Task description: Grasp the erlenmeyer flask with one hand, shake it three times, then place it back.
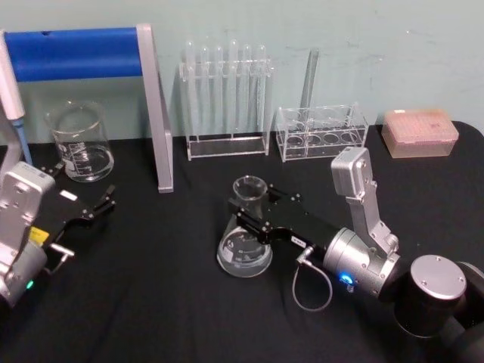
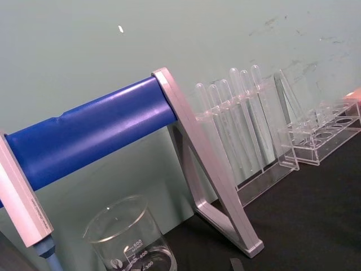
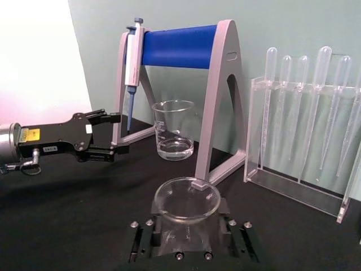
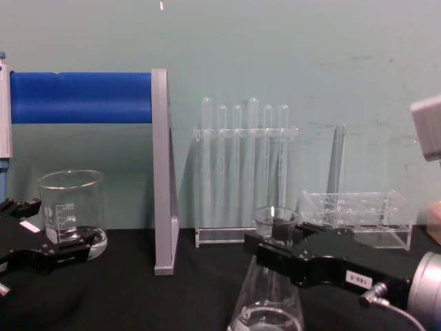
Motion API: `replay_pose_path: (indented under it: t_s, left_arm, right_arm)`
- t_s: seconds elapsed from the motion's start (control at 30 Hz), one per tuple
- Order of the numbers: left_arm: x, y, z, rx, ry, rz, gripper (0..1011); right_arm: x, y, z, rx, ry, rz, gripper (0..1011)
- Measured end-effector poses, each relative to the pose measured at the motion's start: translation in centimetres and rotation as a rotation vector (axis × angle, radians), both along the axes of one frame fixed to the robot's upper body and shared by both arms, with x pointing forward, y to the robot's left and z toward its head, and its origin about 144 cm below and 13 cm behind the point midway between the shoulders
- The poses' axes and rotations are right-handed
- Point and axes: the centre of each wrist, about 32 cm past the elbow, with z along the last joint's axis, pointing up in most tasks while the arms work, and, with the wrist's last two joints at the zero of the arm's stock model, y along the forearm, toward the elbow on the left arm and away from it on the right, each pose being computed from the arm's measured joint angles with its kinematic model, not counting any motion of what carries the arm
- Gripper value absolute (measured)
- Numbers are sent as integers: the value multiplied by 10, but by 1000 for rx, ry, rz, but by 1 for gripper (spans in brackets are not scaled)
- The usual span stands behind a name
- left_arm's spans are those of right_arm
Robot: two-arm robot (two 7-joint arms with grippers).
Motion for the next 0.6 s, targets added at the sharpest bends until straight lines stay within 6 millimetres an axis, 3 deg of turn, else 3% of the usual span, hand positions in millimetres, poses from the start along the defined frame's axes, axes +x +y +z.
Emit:
replay_pose_path:
  t_s: [0.33,0.6]
  left_arm:
    - [0,0,0,0,0,0,1001]
    - [0,0,0,0,0,0,1001]
  right_arm:
    - [0,0,0,1,-1,-1,844]
    - [0,0,0,0,-1,-1,1000]
